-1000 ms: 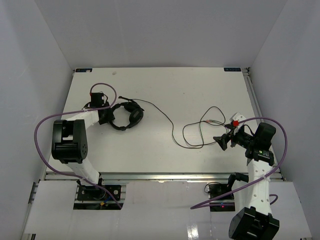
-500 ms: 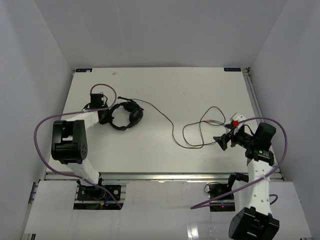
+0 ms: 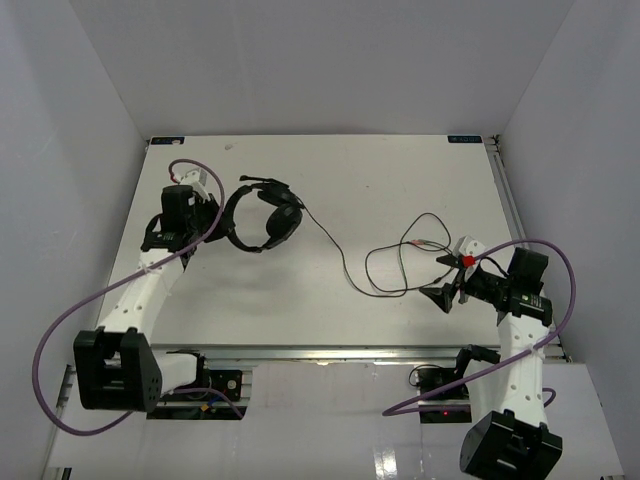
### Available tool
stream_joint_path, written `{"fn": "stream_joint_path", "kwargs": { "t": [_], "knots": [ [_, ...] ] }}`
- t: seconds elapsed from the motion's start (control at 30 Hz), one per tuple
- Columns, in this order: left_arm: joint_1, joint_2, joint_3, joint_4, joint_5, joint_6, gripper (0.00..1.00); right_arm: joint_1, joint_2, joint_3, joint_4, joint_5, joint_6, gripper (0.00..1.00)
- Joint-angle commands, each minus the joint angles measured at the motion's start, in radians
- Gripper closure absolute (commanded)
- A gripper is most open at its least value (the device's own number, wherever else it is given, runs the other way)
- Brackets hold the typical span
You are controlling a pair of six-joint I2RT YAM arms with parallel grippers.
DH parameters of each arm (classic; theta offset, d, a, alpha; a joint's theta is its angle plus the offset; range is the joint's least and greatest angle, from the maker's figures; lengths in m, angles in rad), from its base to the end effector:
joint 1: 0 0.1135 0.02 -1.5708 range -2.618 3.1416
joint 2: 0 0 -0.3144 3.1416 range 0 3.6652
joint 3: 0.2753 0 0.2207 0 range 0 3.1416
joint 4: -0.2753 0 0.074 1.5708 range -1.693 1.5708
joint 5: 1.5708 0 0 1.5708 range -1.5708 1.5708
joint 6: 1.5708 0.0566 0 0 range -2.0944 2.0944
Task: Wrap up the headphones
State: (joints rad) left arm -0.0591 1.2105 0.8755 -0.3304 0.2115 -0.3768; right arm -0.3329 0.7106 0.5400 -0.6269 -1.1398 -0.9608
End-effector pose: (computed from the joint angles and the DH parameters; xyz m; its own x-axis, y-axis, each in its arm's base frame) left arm 0.2301 -0.0255 0.3147 -0.6550 -0.3216 -0.6838 -0.0198 0.9119 -0.4100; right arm 0.0824 0.0259 0.2718 -0.0077 -0.3596 -0.9331 -0.8197 0.5367 -0.2001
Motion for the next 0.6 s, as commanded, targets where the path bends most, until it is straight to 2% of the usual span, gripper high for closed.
{"fn": "stream_joint_path", "kwargs": {
  "t": [0.0,0.1,0.17,0.2,0.23,0.3,0.33,0.43,0.5,0.57],
  "knots": [
    [-0.088,-0.098,0.060,-0.068,0.098,-0.071,1.00,0.018,0.038,0.149,-0.136,-0.109,-0.100,0.10],
    [-0.155,-0.115,0.136,-0.101,0.087,-0.103,1.00,0.056,0.076,0.213,-0.176,-0.165,-0.069,0.09],
    [-0.207,-0.105,0.192,-0.124,0.084,-0.119,1.00,0.082,0.066,0.212,-0.082,-0.167,0.029,0.09],
    [-0.233,-0.094,0.232,-0.140,0.079,-0.129,1.00,0.112,0.047,0.183,0.083,-0.131,0.207,0.10],
    [-0.259,-0.077,0.281,-0.159,0.071,-0.139,1.00,0.154,0.016,0.133,0.336,-0.068,0.483,0.10],
    [-0.330,-0.055,0.342,-0.183,0.040,-0.148,1.00,0.220,0.005,0.117,0.426,0.059,0.613,0.10],
    [-0.336,-0.047,0.366,-0.190,0.037,-0.152,1.00,0.258,0.010,0.118,0.448,0.069,0.637,0.10],
    [-0.441,-0.013,0.463,-0.221,-0.004,-0.174,1.00,0.416,0.050,0.118,0.534,0.216,0.746,0.10],
    [-0.486,0.005,0.516,-0.239,-0.023,-0.186,1.00,0.454,0.073,0.112,0.596,0.326,0.777,0.10],
    [-0.519,0.019,0.556,-0.260,-0.047,-0.196,1.00,0.467,0.121,0.122,0.614,0.361,0.756,0.10]
  ]
}}
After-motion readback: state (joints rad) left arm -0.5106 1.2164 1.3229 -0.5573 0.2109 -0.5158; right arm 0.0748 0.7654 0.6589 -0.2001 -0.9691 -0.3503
